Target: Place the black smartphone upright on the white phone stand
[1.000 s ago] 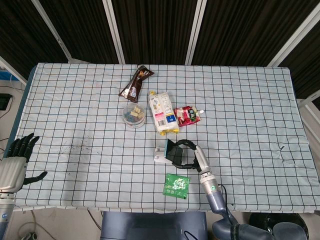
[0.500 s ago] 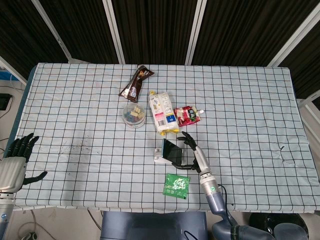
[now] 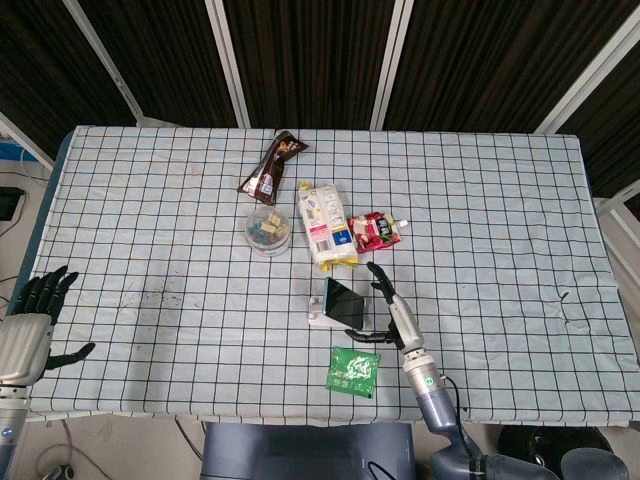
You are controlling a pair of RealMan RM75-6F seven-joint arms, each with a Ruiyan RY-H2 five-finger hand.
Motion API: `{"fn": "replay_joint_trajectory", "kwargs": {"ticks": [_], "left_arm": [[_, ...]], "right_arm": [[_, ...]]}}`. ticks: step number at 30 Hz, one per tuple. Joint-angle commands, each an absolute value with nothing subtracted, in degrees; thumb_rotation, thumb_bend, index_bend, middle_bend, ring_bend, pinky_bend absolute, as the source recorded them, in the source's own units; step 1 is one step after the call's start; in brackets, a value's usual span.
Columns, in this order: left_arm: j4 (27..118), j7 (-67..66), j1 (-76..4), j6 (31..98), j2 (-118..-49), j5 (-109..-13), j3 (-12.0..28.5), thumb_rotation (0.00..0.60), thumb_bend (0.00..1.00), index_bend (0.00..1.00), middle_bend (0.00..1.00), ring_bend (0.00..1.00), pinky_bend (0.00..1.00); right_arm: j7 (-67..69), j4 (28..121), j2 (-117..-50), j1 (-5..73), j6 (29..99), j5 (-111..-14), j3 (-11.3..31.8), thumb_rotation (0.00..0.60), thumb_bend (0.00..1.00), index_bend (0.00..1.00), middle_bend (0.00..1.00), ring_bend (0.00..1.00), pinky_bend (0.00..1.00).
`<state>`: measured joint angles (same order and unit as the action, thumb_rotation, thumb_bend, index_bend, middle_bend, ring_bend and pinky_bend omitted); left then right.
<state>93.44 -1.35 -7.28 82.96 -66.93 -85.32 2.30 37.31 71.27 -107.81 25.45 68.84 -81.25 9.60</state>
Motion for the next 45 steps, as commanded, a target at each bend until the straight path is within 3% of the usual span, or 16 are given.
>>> {"fn": "replay_joint_trajectory", "kwargs": {"ticks": [1, 7, 19, 25, 33, 45], "left_arm": [[93.4, -1.2, -7.3, 83.0, -66.9, -85.5, 2.3, 0.600, 0.00, 0.00, 0.00, 0.00, 0.00], [93.3, -0.7, -7.3, 83.2, -66.7, -86.3, 2.1, 0.600, 0.00, 0.00, 0.00, 0.00, 0.00], [93.0, 0.8, -7.2, 83.8, -66.2, -87.5, 1.7, 0.600, 0.00, 0.00, 0.00, 0.00, 0.00], [93.2, 0.0, -7.1, 83.5, -65.9, -87.3, 1.4, 0.600, 0.00, 0.00, 0.00, 0.00, 0.00], [93.1, -3.3, -7.2, 83.0, -66.4, -86.8, 1.4, 0.600, 0.00, 0.00, 0.00, 0.00, 0.00], [94.0, -6.9, -7.3, 82.3, -66.5, -85.4, 1.5, 0.600, 0.00, 0.00, 0.00, 0.00, 0.00]], "right_arm": [[35.4, 74.6, -105.3, 24.1, 70.3, -81.8, 8.7, 0.600, 0.08, 0.00, 0.03, 0.00, 0.15], [32.1, 80.9, -100.0, 22.3, 72.0, -81.4, 8.8, 0.600, 0.07, 0.00, 0.03, 0.00, 0.15], [25.1, 95.7, -85.2, 19.3, 73.0, -75.6, 13.3, 0.600, 0.10, 0.00, 0.03, 0.00, 0.15], [14.2, 97.7, -76.3, 16.9, 73.5, -75.9, 10.4, 0.600, 0.11, 0.00, 0.02, 0.00, 0.15], [-1.1, 95.8, -67.3, 10.8, 79.5, -79.5, 3.7, 0.600, 0.11, 0.00, 0.00, 0.00, 0.14], [-13.9, 96.6, -66.9, 8.5, 82.6, -77.6, 3.3, 0.600, 0.08, 0.00, 0.00, 0.00, 0.13]]}}
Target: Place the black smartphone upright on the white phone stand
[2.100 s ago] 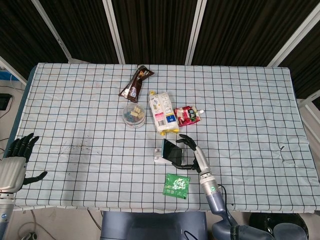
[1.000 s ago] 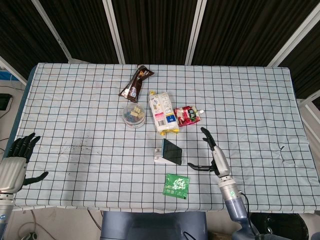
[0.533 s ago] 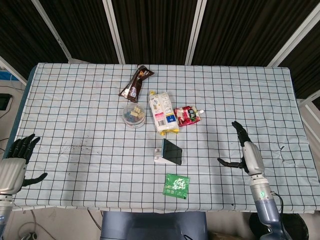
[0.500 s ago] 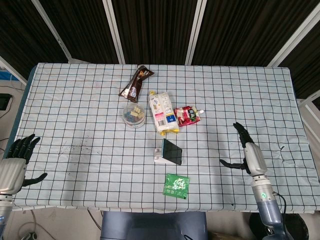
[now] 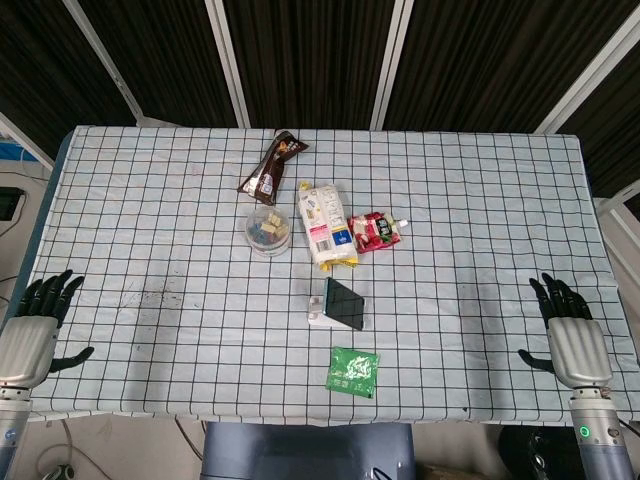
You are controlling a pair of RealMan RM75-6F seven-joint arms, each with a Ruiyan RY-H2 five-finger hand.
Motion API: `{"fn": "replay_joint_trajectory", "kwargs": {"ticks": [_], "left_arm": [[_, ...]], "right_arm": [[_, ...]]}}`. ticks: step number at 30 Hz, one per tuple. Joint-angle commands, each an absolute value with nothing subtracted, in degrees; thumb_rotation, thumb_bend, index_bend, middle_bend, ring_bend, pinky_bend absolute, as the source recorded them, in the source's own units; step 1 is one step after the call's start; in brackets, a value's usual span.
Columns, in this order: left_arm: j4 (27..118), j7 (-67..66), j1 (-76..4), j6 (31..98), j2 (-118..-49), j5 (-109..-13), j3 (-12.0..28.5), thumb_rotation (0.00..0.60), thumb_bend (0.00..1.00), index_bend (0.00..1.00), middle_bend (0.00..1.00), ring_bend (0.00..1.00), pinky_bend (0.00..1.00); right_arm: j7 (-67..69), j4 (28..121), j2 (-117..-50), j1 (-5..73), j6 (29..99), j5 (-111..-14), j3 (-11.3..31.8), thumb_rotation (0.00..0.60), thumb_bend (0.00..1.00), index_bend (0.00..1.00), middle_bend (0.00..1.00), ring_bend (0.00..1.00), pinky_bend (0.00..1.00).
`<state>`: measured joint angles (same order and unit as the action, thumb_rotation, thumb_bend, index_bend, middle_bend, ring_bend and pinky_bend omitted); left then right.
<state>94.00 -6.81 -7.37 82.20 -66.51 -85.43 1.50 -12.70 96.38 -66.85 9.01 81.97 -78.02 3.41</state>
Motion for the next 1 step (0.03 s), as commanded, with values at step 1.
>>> {"fn": "replay_joint_trajectory", "kwargs": {"ticks": [1], "left_arm": [[94.0, -6.9, -7.2, 82.4, -66.5, -85.4, 1.5, 0.600, 0.00, 0.00, 0.00, 0.00, 0.00]], "right_arm": [[-14.2, 96.6, -67.1, 8.4, 82.9, -77.7, 3.4, 0.600, 0.08, 0.00, 0.00, 0.00, 0.13]]}}
